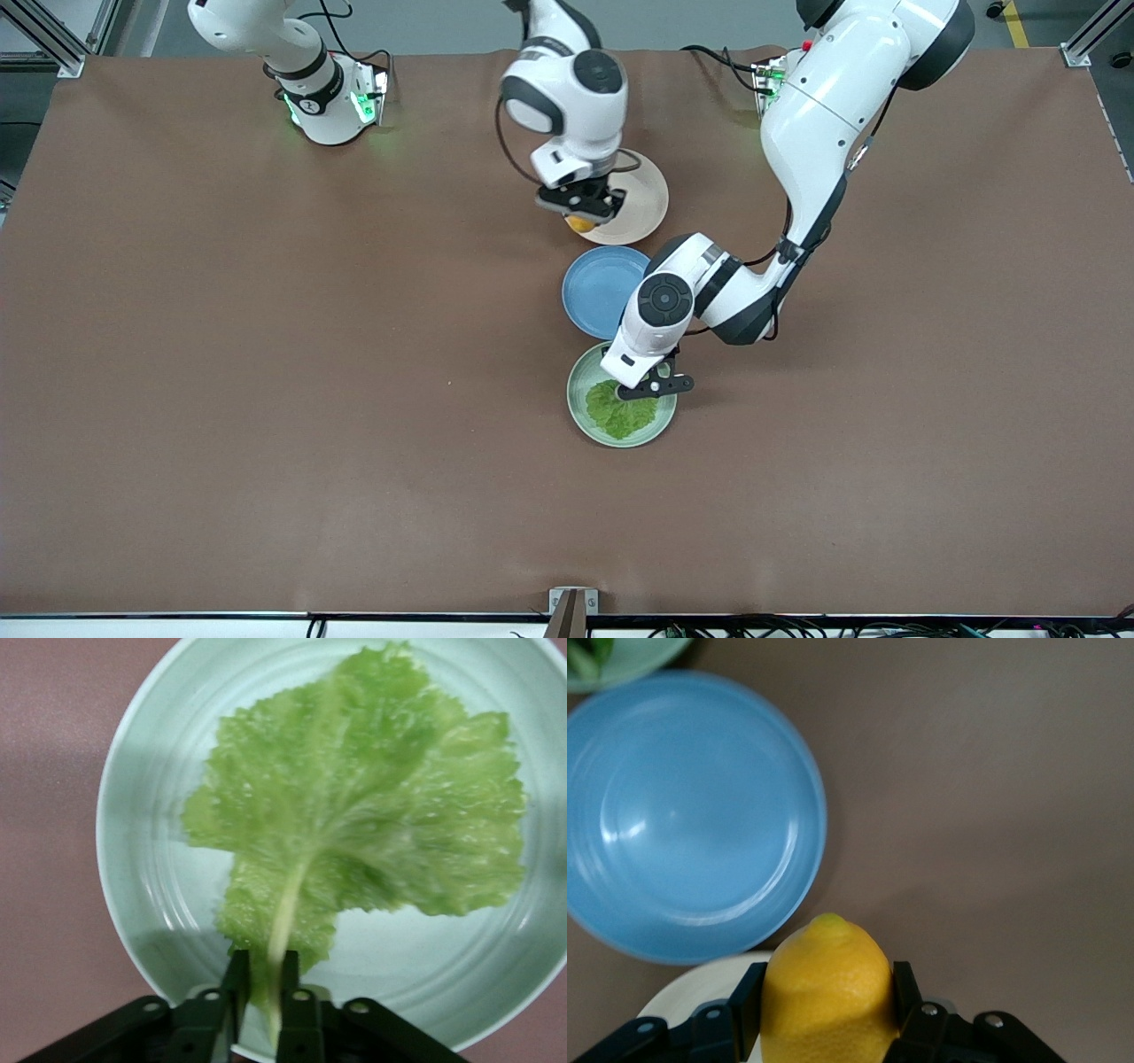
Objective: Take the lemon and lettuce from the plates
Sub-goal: 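Lift the lemon with the right gripper while the left gripper lifts the lettuce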
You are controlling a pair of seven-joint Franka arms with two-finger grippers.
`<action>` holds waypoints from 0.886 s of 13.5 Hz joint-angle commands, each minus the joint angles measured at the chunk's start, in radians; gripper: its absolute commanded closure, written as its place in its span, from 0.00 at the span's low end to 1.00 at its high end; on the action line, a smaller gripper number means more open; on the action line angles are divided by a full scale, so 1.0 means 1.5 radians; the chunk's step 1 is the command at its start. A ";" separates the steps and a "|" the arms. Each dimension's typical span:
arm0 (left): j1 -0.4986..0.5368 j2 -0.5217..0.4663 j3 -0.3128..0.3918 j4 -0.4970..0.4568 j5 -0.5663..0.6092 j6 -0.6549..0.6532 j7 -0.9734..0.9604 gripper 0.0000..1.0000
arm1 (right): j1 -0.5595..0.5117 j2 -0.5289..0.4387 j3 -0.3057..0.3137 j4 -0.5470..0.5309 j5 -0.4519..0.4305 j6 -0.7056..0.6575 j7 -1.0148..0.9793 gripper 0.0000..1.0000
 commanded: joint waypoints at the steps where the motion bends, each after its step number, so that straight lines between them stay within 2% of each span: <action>1: -0.003 -0.011 0.003 0.019 0.018 -0.006 -0.012 1.00 | -0.094 -0.128 0.013 -0.135 -0.004 0.009 -0.108 1.00; 3: 0.011 -0.041 0.002 0.020 0.018 -0.015 -0.013 1.00 | -0.165 -0.158 0.012 -0.168 -0.004 0.008 -0.195 1.00; 6: 0.040 -0.112 0.002 0.018 0.014 -0.061 -0.007 1.00 | -0.271 -0.168 0.011 -0.199 -0.005 0.015 -0.316 1.00; 10: 0.117 -0.186 -0.012 0.005 0.008 -0.134 0.041 1.00 | -0.388 -0.169 0.011 -0.215 -0.005 0.024 -0.468 1.00; 12: 0.180 -0.212 -0.035 -0.023 0.007 -0.146 0.107 1.00 | -0.445 -0.167 0.011 -0.232 -0.005 0.052 -0.560 1.00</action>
